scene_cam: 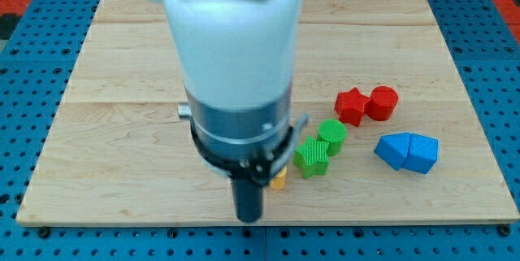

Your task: Slide the yellow heart closer to the yellow hexagon

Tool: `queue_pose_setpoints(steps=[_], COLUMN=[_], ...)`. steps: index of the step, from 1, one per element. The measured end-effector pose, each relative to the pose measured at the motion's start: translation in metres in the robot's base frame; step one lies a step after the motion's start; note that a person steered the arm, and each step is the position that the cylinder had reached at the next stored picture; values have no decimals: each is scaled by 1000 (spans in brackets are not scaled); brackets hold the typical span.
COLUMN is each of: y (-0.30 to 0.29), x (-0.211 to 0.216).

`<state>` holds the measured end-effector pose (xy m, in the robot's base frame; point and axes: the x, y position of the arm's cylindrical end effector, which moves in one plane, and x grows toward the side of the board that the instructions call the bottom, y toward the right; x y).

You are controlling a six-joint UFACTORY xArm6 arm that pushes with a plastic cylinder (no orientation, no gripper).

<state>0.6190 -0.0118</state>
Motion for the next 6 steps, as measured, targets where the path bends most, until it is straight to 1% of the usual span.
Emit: queue_pose_setpoints(steps=[3, 4, 5, 6], y=[3, 13, 46, 44], x=[-1, -3, -21, -29])
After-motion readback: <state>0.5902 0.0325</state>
